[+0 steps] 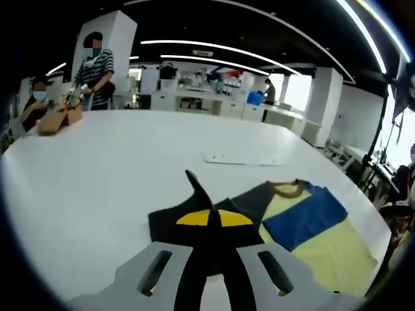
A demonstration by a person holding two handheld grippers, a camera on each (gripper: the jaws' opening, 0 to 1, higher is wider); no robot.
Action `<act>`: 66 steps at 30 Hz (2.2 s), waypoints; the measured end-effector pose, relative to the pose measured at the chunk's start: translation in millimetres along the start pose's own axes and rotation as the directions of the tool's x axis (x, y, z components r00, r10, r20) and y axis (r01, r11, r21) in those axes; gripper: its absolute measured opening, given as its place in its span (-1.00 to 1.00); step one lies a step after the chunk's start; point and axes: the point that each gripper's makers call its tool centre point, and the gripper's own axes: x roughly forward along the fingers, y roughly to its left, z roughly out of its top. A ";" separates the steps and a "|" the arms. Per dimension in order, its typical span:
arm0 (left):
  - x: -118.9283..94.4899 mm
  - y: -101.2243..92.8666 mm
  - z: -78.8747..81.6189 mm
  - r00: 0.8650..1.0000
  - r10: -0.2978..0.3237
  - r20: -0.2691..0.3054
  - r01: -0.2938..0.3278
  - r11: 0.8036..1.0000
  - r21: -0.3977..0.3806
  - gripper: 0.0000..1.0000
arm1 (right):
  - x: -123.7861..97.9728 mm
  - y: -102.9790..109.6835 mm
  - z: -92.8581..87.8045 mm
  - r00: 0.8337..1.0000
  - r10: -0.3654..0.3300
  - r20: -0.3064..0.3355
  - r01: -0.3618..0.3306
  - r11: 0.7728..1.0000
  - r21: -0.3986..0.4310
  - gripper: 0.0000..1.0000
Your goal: Fold the garment on the visible template until the final outline fits inside the template.
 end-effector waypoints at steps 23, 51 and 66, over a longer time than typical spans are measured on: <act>22.3 -75.1 21.2 0.991 -0.132 0.024 0.131 0.991 0.027 -1.00 | -1.6 -1.8 -5.2 1.000 0.005 -0.008 -0.005 1.000 0.010 0.98; 49.4 -164.1 31.3 0.955 -0.296 0.014 0.293 0.950 0.110 -1.00 | -1.5 -3.7 -12.0 1.000 -0.003 0.007 0.003 0.999 0.049 0.98; 68.3 -210.0 29.0 0.925 -0.379 -0.003 0.376 0.916 0.141 -1.00 | -3.2 -7.2 -16.9 1.000 -0.006 -0.007 0.006 0.998 0.057 0.98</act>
